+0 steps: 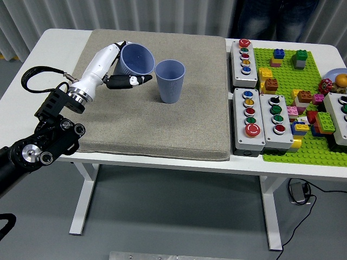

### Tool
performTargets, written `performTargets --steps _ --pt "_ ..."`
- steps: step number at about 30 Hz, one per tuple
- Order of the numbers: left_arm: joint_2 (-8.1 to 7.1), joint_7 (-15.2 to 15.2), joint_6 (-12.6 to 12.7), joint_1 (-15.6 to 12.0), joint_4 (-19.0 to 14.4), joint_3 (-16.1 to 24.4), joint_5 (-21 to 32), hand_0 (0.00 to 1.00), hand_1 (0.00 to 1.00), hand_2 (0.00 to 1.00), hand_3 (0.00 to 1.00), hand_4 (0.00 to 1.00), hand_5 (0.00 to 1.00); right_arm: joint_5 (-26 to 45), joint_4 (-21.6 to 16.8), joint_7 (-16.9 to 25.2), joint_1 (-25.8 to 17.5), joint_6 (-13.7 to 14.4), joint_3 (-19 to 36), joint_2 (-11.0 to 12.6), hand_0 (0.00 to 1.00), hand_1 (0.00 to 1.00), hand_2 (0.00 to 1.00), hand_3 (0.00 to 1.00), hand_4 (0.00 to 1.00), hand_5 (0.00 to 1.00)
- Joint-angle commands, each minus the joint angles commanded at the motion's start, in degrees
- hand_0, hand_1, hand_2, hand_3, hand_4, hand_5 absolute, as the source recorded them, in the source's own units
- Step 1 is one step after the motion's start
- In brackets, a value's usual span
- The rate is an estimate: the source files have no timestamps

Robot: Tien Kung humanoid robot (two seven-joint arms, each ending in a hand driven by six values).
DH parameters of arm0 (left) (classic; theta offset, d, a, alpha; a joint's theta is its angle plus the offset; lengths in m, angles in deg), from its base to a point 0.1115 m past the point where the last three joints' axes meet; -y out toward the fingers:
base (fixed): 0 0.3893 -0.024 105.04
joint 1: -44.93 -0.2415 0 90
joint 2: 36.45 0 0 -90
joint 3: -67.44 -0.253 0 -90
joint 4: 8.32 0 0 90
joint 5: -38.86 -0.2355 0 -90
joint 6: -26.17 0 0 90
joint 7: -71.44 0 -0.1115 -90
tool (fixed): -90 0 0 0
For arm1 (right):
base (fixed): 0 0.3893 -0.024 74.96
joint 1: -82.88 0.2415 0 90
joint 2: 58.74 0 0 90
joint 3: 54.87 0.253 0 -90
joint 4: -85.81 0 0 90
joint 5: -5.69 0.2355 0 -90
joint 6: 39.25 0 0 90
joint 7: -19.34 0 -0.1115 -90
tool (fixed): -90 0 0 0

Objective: Pick cup pour cup place

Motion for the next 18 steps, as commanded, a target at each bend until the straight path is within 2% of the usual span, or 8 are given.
performTargets --steps 7,18 --pt "-0.57 0.0 -0.1 2.1 2.7 -2.9 -0.1 0.466 0.459 0.522 0.536 0.857 0.297 0.0 0.0 -0.1 0.0 0.0 -0.1 0.0 0.692 0.661 0.602 0.598 0.002 0.255" --pt "0.17 -0.5 0.0 3.4 5.5 -3.6 1.3 0.483 0.467 0.53 0.543 0.843 0.278 0.0 0.0 0.0 -0.1 0.0 0.1 0.0 0.692 0.66 0.604 0.598 0.002 0.255"
